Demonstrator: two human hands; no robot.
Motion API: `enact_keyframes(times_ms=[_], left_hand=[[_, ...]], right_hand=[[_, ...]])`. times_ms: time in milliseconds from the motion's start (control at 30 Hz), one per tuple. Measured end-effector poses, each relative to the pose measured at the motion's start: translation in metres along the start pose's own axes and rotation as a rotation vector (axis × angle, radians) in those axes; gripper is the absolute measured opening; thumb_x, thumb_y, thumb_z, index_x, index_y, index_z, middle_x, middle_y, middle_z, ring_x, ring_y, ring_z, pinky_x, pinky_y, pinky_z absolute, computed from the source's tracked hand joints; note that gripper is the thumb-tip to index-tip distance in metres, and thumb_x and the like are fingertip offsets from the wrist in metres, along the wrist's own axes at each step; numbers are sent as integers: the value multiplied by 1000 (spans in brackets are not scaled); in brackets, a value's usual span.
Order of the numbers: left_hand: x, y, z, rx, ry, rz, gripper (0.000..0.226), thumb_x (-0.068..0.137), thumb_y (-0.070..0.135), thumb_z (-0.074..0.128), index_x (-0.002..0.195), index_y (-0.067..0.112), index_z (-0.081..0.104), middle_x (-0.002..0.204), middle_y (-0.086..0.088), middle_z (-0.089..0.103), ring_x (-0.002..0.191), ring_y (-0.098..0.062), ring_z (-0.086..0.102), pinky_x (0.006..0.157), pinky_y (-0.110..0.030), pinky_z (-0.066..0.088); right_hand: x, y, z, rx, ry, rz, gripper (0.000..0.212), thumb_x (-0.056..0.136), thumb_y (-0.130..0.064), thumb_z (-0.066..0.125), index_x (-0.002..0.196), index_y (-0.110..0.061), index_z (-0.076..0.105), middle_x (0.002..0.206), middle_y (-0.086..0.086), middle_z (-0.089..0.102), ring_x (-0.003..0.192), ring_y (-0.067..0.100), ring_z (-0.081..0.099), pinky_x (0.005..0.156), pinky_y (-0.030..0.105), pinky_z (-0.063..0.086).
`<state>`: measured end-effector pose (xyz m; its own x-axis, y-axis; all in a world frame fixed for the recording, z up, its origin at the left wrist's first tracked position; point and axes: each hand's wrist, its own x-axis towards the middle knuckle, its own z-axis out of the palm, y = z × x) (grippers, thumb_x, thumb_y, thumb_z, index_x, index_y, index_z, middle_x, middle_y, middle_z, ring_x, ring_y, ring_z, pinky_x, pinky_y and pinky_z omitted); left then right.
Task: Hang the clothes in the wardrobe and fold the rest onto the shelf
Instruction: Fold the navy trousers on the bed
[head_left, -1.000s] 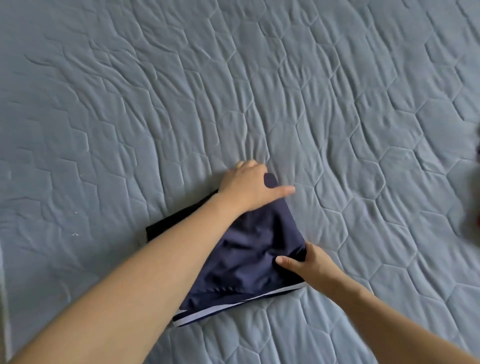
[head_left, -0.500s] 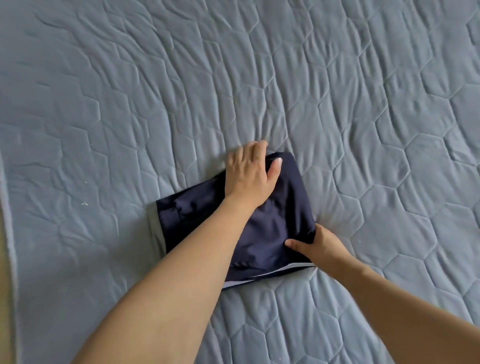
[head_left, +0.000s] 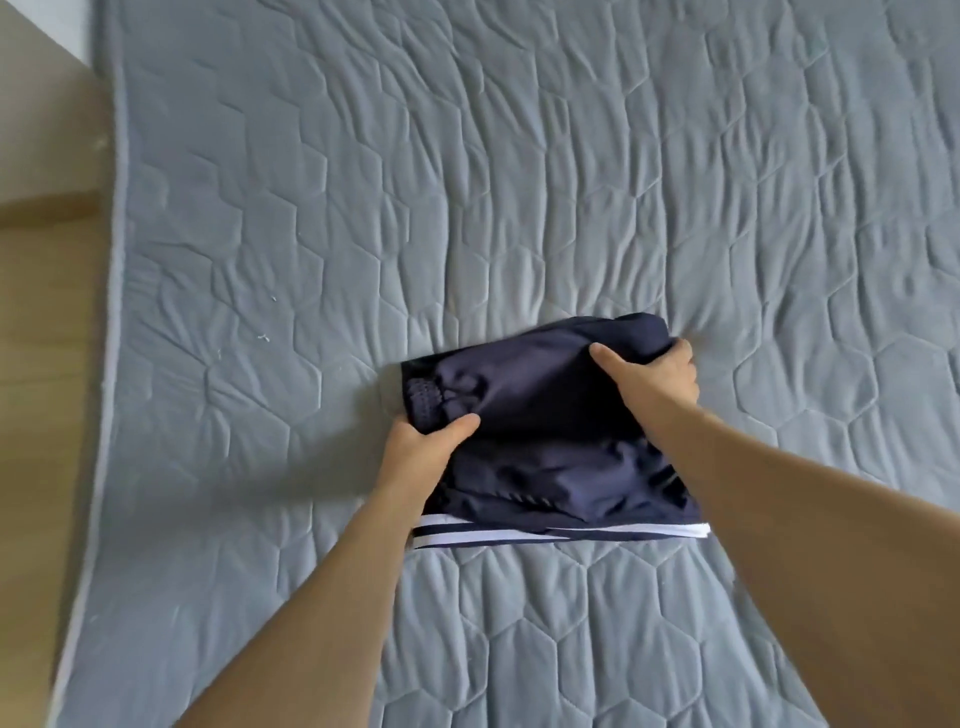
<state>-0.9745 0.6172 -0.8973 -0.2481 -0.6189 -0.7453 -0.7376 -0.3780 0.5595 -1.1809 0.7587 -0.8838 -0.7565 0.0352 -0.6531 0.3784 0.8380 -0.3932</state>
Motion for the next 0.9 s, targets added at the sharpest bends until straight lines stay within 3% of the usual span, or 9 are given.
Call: enact_keyframes(times_ms=[67,167,233,333,500,667,767,833,900], left_hand=[[-3,8,-6,-82,-83,-65,42,67,36,84,101,15,70,94,5,74,92,-12,68,74,-23,51],[-17,22,-17,-72,-126,-101,35,70,33,83,94,18,64,94,5,69,91,-11,62,78,-27,46],[-41,41,-28,-98,-134,-50,25,72,28,82,88,18,66,88,5,71,88,-13,66,72,-26,48],[-92,76,-48,-125,-109,65,20,74,19,80,90,20,69,83,8,73,82,-12,69,66,-20,50],[-220,150,-129,-106,25,260,34,70,17,83,95,29,64,88,17,72,90,-6,68,74,-20,49],[-355,201,-219,9,154,436,48,60,31,86,101,37,62,97,20,70,94,-1,66,85,-26,49],[-436,217,-273,80,229,510,52,60,34,84,106,39,60,102,19,69,99,-3,65,85,-29,50],[-481,223,-308,154,253,548,52,62,33,80,110,34,60,104,16,69,101,-4,64,87,-31,51],[-523,227,-347,255,272,563,55,62,35,80,113,33,58,109,15,67,103,-7,63,91,-36,51]], right_hand=[[1,5,-4,116,-51,-7,85,62,-63,74,123,-13,42,119,6,57,106,27,58,93,41,47],[-14,3,-15,332,-109,-23,48,71,-38,81,104,-13,56,91,3,64,78,18,63,71,30,51],[-34,-8,-31,384,-139,-64,39,71,-29,82,98,-15,58,90,4,67,78,19,65,72,31,53],[-73,-32,-67,360,-144,-184,41,72,-20,81,104,-18,55,86,-4,62,80,17,62,74,30,49],[-170,-85,-169,6,-274,-509,53,74,-22,79,119,-23,53,101,0,61,95,22,59,79,32,47],[-290,-152,-248,-447,-390,-767,36,76,-26,76,107,-15,61,94,6,64,84,24,56,68,28,40],[-369,-189,-271,-705,-441,-971,47,77,-23,71,118,-14,51,104,8,61,92,25,58,72,27,41],[-420,-211,-274,-705,-489,-1075,78,72,-26,75,137,-20,31,109,4,57,95,24,57,79,29,44],[-477,-234,-269,-648,-591,-1187,115,66,-30,82,150,-29,2,123,-6,47,111,23,53,92,30,41]])
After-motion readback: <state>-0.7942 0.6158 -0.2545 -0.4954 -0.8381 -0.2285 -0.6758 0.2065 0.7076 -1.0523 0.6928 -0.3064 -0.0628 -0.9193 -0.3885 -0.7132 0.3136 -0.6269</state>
